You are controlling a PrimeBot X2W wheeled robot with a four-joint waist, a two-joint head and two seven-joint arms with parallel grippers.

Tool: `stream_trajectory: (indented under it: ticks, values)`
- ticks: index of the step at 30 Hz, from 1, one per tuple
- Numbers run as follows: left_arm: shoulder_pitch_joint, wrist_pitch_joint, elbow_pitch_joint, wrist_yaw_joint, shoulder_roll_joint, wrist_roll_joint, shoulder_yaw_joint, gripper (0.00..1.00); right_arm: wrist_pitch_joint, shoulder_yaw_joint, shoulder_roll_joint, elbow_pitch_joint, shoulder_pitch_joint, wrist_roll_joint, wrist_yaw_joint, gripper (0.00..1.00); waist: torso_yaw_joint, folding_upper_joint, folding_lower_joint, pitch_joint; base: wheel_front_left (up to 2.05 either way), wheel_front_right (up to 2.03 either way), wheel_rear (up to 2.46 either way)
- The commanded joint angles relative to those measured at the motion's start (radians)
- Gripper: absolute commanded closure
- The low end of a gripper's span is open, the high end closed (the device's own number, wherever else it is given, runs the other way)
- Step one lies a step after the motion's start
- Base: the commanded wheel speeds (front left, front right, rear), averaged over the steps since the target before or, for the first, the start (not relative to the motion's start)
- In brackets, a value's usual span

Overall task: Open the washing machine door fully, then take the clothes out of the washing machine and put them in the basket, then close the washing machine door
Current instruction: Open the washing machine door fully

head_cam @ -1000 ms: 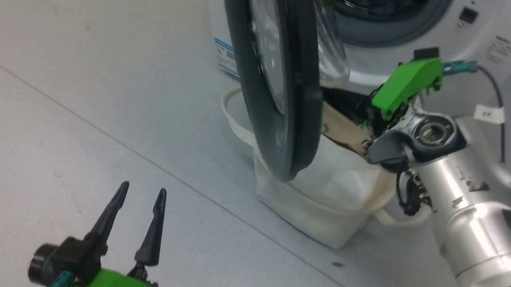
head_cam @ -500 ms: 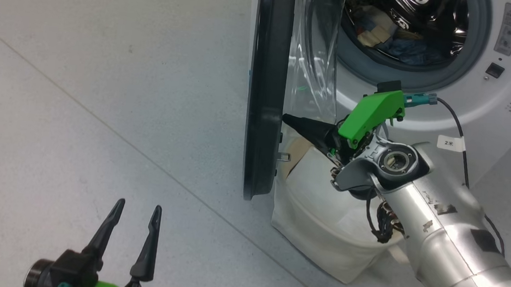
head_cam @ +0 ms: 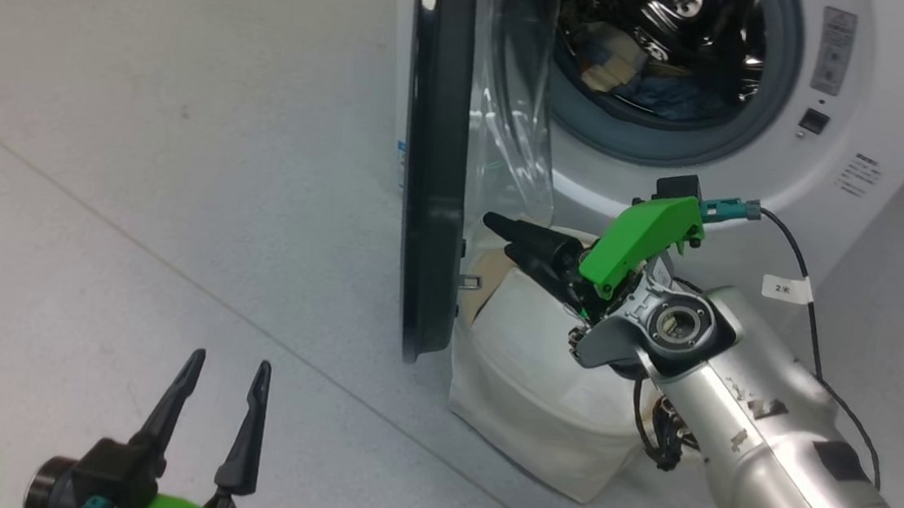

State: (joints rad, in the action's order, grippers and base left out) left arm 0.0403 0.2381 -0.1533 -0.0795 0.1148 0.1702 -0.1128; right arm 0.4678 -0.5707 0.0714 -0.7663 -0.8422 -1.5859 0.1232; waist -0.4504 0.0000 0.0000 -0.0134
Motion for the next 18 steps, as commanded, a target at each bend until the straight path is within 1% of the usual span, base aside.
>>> stream_trajectory:
  ticks: [1,4,8,12,15,18]
  values:
    - [0.021,0.0,0.039,0.003,0.018,0.004,0.039,0.0,-0.018,-0.003,-0.008,0.043,-0.007,0.014,0.008,0.0,0.013,0.0,0.0001,0.003,0.0,0.0,0.0]
    - [0.019,-0.003,0.045,0.008,0.027,0.007,0.047,0.0,-0.081,-0.021,0.016,0.098,0.02,0.068,0.008,0.0,0.033,0.0,0.0001,0.006,0.0,0.0,0.0]
    - [0.019,-0.013,0.053,0.011,0.046,0.012,0.058,0.0,-0.242,-0.077,0.077,0.195,0.074,0.207,0.008,0.0,0.057,0.0,0.0001,0.013,0.0,0.0,0.0]
    - [0.012,-0.025,0.07,0.018,0.074,0.022,0.085,0.0,-0.425,-0.128,0.139,0.255,0.118,0.354,0.008,0.0,0.091,0.0,0.0001,0.019,0.0,0.0,0.0]
    - [0.001,-0.032,0.088,0.026,0.09,0.033,0.109,0.0,-0.541,-0.168,0.166,0.278,0.142,0.457,0.008,0.0,0.122,0.0,0.0001,0.019,0.0,0.0,0.0]
    - [-0.012,-0.038,0.105,0.032,0.1,0.043,0.125,0.0,-0.615,-0.192,0.183,0.311,0.172,0.515,0.008,0.0,0.147,0.0,0.0001,0.022,0.0,0.0,0.0]
